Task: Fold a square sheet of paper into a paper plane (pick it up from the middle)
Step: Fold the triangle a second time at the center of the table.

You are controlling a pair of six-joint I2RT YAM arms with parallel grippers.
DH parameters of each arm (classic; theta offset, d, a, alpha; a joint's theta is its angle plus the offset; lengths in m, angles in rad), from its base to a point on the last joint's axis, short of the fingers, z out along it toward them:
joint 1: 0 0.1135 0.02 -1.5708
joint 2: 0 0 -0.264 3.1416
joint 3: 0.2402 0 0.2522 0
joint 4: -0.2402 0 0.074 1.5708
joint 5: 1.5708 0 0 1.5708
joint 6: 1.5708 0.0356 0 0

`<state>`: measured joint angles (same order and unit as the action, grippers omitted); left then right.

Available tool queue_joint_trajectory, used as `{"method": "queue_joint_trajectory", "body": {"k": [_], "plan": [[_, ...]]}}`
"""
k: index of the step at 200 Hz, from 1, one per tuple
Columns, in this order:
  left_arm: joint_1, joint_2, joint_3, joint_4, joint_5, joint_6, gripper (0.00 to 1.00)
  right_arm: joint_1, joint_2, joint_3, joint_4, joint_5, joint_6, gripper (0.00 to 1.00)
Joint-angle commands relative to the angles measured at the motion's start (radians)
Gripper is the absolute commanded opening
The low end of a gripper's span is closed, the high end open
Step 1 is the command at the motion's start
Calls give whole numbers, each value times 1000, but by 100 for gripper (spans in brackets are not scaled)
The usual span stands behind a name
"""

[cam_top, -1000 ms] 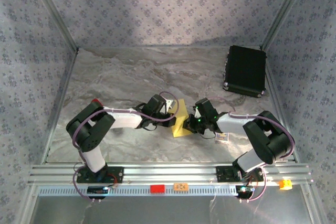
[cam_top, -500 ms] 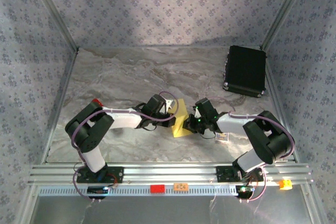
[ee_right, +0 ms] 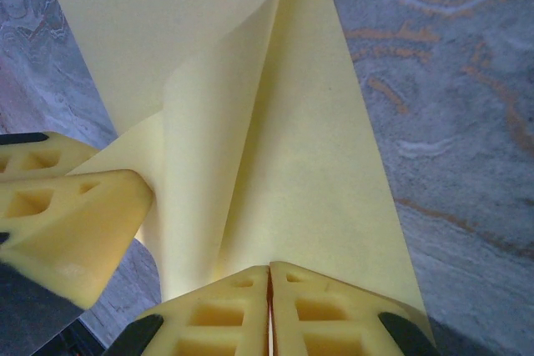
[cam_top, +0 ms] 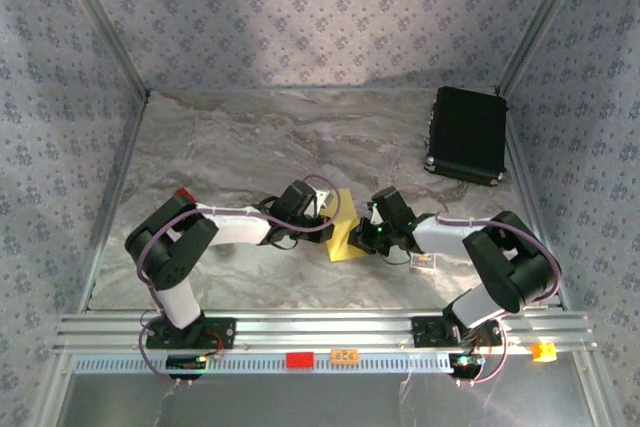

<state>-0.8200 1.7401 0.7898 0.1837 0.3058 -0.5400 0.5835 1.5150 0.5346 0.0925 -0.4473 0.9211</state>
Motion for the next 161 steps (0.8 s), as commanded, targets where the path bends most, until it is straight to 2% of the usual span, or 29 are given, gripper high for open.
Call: {"method": "queue_joint_trajectory", "body": {"k": [1, 161], "plan": [[-2, 21, 23, 2, -8, 26, 1, 1, 11, -7, -65, 39, 7, 11], [-2, 12, 9, 31, -10, 37, 1, -1, 10, -12, -64, 37, 6, 11]]}}
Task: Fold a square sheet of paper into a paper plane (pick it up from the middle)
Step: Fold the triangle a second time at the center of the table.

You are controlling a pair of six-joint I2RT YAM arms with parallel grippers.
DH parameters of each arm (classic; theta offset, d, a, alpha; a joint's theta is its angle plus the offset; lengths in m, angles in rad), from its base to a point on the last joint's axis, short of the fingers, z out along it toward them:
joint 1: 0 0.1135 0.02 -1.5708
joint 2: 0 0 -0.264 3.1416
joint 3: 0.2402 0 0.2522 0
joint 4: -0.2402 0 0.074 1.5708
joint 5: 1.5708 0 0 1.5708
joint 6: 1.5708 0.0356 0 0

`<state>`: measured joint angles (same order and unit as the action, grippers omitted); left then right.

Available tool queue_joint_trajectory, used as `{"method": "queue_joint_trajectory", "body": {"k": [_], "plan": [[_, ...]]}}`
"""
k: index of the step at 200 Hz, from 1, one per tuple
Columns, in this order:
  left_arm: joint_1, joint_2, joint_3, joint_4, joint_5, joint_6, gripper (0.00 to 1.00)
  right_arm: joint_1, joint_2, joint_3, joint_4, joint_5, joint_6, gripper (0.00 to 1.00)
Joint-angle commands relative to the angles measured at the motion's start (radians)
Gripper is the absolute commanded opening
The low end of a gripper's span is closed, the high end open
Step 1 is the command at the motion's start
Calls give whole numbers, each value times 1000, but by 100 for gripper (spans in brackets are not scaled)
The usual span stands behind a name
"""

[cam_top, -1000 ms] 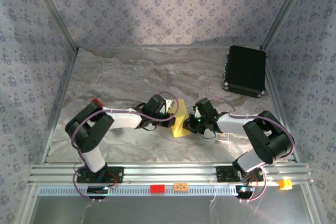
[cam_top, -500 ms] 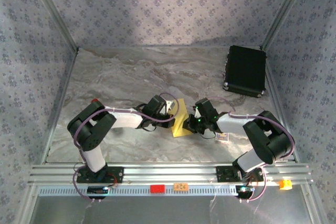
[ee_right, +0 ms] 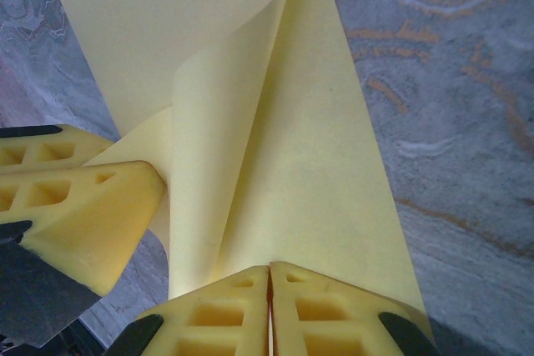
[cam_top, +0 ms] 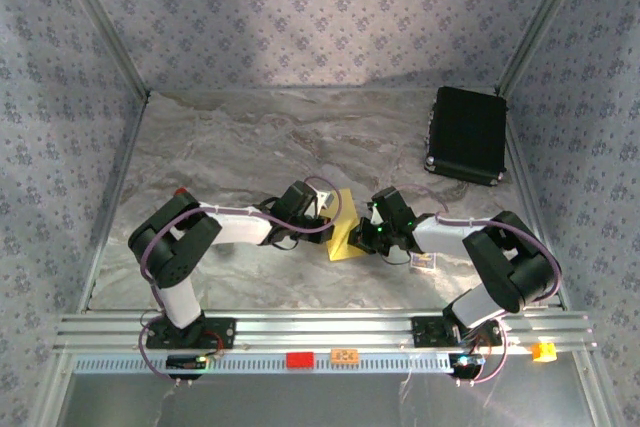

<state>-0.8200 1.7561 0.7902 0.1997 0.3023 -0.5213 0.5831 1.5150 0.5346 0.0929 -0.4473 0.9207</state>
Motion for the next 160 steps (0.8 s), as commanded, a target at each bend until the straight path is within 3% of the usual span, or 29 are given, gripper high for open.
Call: {"method": "queue_joint_trajectory", "body": {"k": [1, 160], "plan": [[-1, -3, 8, 15, -6, 18, 1, 0, 10, -12, -64, 37, 6, 11], [-1, 24, -24, 9, -4, 18, 0, -7, -26, -10, -41, 36, 3, 13]]}}
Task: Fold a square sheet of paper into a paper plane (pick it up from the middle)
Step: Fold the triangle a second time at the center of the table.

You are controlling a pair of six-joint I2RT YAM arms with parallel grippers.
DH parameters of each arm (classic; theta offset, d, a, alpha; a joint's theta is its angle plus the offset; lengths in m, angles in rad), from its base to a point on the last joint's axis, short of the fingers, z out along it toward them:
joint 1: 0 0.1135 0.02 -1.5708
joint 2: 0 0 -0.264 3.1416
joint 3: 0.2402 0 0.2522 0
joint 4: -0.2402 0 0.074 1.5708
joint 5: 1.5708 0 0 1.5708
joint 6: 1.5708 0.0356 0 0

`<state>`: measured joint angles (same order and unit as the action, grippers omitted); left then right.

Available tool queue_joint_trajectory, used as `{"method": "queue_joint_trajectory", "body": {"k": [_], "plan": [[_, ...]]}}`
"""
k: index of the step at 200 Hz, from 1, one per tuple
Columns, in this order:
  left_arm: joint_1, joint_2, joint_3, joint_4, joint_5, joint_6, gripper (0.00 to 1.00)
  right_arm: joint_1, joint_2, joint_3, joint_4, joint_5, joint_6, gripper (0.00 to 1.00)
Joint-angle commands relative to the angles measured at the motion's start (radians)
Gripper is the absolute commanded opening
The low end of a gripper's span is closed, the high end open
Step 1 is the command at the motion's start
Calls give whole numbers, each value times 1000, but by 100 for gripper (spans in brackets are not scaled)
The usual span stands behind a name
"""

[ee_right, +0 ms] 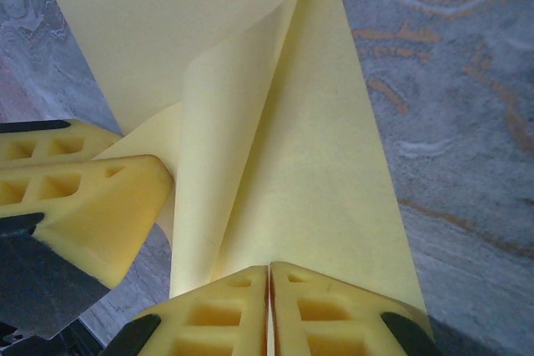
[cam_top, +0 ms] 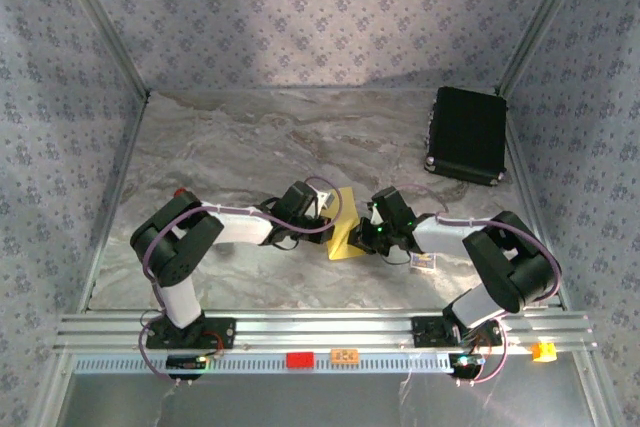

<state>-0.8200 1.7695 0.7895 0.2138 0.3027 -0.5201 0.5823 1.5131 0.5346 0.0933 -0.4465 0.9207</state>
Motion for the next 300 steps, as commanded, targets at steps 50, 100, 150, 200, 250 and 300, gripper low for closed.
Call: {"method": "queue_joint_trajectory", "body": {"k": [50, 100, 150, 200, 250, 300], "plan": [[-1, 11, -13, -13, -7, 17, 0, -18, -76, -18, 76, -24, 31, 11], [-1, 12, -10, -19, -7, 17, 0, -16, -44, -14, 200, -69, 81, 4], [-2, 18, -7, -19, 0, 17, 0, -8, 27, -7, 257, -90, 103, 4], [-2, 19, -12, -18, 1, 16, 0, -6, 53, -5, 284, -101, 111, 5], [-2, 22, -3, -29, 2, 20, 0, -8, 110, -13, 268, -72, 109, 5], [-1, 25, -4, -35, 0, 20, 0, -11, 122, -77, 278, -41, 116, 5]]}}
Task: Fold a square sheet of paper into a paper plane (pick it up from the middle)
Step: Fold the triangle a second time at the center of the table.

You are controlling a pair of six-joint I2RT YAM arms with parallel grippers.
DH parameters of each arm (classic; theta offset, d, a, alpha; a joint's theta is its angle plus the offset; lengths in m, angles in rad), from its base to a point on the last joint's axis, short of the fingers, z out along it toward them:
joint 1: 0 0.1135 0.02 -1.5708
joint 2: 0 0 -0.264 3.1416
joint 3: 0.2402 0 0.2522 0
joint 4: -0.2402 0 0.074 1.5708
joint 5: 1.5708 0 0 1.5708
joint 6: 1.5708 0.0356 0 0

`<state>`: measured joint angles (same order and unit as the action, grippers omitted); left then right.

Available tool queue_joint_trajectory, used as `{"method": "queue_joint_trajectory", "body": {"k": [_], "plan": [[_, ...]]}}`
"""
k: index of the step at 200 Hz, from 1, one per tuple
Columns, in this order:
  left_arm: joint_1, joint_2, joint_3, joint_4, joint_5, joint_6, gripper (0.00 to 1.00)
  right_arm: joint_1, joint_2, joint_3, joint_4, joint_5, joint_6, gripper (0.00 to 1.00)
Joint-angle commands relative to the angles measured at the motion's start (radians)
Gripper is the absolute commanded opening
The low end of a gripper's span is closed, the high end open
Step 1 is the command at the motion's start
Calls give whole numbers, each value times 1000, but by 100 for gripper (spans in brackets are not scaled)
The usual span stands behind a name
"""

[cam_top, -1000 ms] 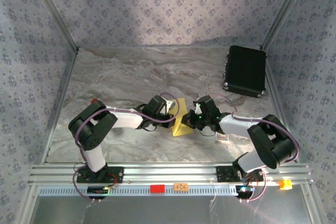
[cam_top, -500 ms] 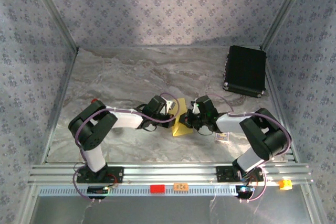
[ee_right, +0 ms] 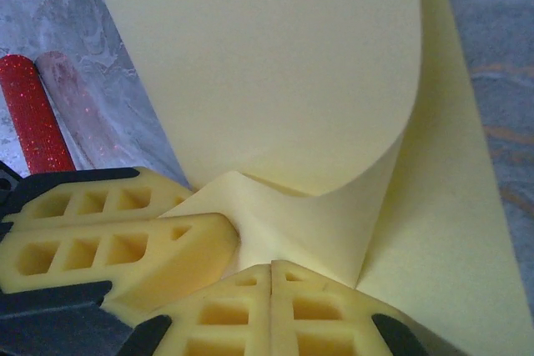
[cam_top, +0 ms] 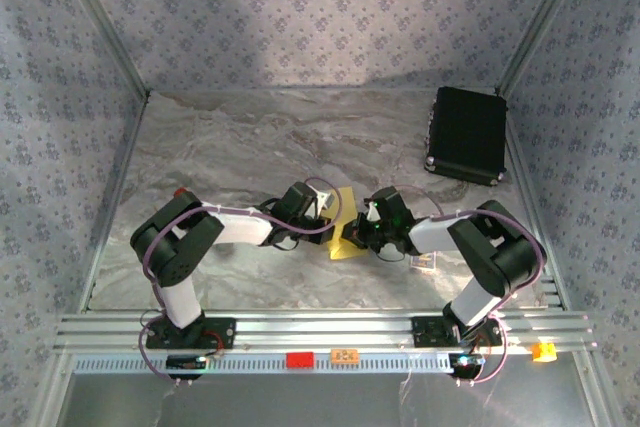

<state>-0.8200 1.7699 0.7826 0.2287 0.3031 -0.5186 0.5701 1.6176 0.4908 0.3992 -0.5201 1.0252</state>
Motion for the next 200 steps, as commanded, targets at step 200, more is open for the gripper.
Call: {"method": "queue_joint_trajectory", "body": {"k": [200], "plan": [[3, 19, 9, -79, 2, 31, 0, -77, -49, 75, -177, 22, -51, 9]]}}
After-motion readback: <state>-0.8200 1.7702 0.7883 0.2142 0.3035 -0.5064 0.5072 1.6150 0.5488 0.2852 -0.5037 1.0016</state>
